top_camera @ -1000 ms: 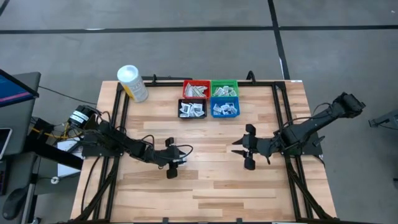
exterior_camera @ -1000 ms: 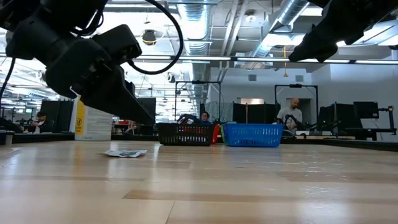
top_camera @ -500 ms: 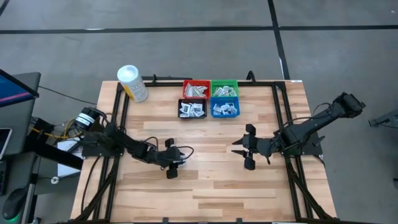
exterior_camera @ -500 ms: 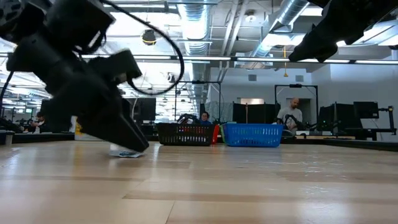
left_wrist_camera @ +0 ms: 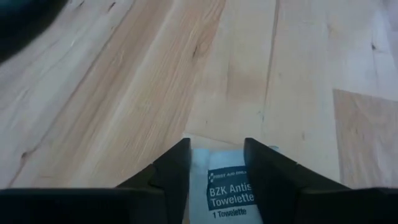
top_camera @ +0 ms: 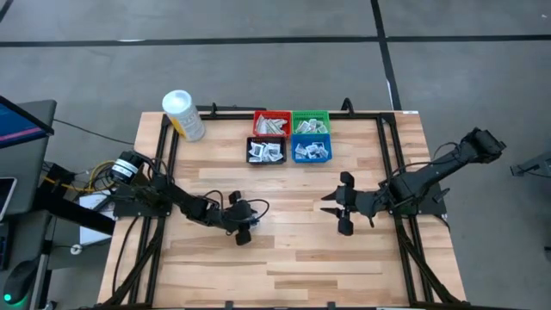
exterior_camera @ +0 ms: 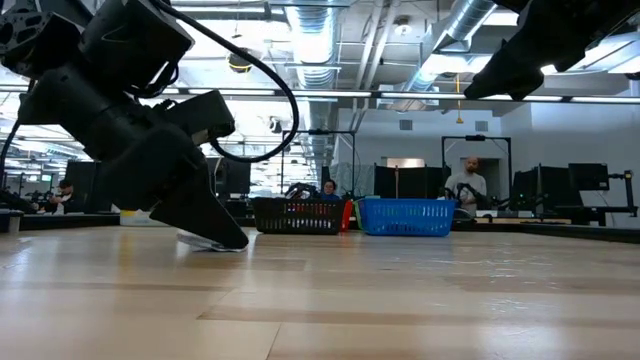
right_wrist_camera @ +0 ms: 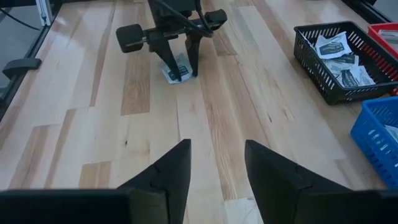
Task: Pick & Place First Aid Supplies
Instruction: Put the towelette pack into the black basket
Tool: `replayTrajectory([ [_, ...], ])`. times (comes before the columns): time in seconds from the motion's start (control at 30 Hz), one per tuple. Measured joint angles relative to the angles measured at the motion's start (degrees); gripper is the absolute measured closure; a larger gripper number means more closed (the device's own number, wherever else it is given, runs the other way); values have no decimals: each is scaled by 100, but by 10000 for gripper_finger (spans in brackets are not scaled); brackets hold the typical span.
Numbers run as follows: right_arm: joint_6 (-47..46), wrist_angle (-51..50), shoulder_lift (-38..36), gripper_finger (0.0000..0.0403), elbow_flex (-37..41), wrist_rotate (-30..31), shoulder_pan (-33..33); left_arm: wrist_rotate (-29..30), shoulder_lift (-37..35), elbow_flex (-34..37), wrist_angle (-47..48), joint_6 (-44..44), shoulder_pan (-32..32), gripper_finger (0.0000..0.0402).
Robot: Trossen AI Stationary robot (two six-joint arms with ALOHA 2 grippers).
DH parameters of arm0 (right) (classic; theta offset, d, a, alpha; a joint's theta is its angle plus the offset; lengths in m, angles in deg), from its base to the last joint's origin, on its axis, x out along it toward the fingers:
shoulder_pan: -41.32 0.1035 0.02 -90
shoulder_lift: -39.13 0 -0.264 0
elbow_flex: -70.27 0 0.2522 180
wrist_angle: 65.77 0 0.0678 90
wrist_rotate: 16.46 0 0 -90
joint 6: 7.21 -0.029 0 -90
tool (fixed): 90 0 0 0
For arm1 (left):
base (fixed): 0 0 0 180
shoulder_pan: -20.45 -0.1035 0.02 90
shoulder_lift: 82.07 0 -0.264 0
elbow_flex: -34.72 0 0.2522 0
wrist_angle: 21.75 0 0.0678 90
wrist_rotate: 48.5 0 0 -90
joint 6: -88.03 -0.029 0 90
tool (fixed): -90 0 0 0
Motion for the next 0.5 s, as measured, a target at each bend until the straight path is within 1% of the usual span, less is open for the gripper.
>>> replayTrajectory([
  [0.1, 0, 0, 0, 259, 0, 2, 0, -19, -78, 6, 34, -9, -11, 282],
  [0.37, 0, 0, 0, 264, -2, 2, 0, 114, -238, 26, -10, 22, -33, 385],
  [0.4, 0, 0, 0, 264, -2, 2, 0, 120, -238, 28, -31, 24, -33, 392],
  [0.5, 0, 0, 0, 262, -2, 2, 0, 124, -238, 30, -79, 35, -33, 394],
])
